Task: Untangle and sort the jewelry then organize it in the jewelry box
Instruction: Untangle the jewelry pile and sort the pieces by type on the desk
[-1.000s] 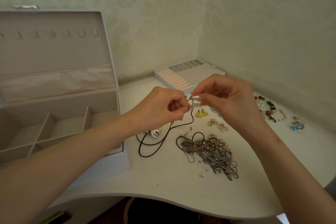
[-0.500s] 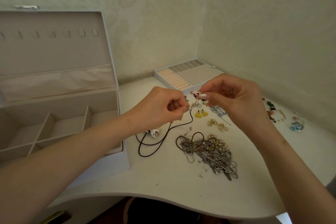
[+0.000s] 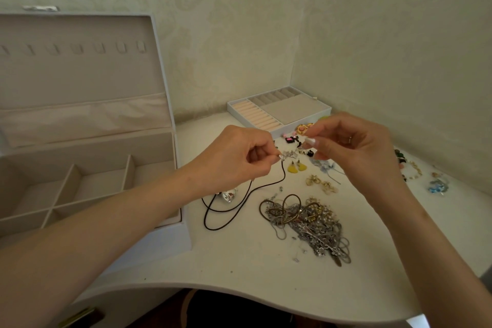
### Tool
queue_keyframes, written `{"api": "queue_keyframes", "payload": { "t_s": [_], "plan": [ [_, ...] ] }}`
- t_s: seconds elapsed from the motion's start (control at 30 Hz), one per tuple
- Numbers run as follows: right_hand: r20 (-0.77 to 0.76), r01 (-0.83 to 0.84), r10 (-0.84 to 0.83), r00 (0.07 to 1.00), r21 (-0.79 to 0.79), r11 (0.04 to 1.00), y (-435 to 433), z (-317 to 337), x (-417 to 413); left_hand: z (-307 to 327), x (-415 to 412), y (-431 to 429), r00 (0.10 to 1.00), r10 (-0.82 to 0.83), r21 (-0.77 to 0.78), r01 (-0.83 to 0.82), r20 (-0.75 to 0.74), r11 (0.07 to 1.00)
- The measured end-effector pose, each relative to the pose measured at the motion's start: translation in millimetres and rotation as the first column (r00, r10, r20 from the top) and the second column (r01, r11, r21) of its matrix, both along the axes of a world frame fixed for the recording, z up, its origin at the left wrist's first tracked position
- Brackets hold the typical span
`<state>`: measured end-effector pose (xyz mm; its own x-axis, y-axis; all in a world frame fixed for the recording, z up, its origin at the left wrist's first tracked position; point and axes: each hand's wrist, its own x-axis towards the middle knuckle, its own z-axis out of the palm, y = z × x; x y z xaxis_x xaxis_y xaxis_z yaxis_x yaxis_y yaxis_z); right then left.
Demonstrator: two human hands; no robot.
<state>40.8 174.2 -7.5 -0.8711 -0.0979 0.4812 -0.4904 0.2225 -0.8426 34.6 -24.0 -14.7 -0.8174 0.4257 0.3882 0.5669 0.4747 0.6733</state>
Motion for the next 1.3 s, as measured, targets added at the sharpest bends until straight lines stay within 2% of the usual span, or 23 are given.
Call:
{"api": "queue_keyframes", "payload": {
  "t_s": [0.37,0.5,0.6,0.7,0.8,0.93,1.03,1.1,1.2,1.3],
  "plan": [
    [0.029,-0.031,0.032,0.999,-0.025,0.999,0,-4,2,-2,-7,-2,0.997,0.072,-0.025,-0.072,0.01,0.997],
    [0.045,-0.042,0.043,0.998,-0.005,0.999,-5,-6,0,-2,-9,-3,0.993,0.107,-0.103,-0.112,-0.056,0.988],
    [0.108,-0.093,0.084,0.991,0.087,0.992,-14,-7,-1,3,-10,-4,0.995,0.095,-0.031,-0.096,-0.037,0.995],
    [0.243,-0.206,0.158,0.957,0.189,0.96,-31,-7,-5,11,-10,-5,0.997,0.073,0.025,-0.073,-0.004,0.997],
    [0.324,-0.27,0.222,0.919,0.112,0.956,-46,-5,-8,21,-12,-10,0.991,0.128,0.139,-0.133,0.049,0.981],
    [0.32,-0.289,0.275,0.907,-0.005,0.957,-56,-2,-8,38,-23,-21,0.966,0.205,0.415,-0.254,0.159,0.874],
    [0.249,-0.178,0.16,0.955,0.054,0.983,-61,-6,-11,49,-34,-32,0.927,0.263,0.511,-0.368,0.269,0.776],
    [0.268,-0.137,0.124,0.955,0.033,0.99,-65,-8,-16,55,-38,-34,0.926,0.2,0.532,-0.35,0.32,0.771],
    [0.393,-0.257,0.296,0.871,-0.15,0.955,-71,-4,-23,64,-37,-29,0.944,-0.013,0.606,-0.201,0.329,0.77],
    [0.411,-0.396,0.426,0.806,-0.161,0.904,-74,1,-27,70,-38,-26,0.951,-0.047,0.681,-0.183,0.305,0.709]
  ]
}}
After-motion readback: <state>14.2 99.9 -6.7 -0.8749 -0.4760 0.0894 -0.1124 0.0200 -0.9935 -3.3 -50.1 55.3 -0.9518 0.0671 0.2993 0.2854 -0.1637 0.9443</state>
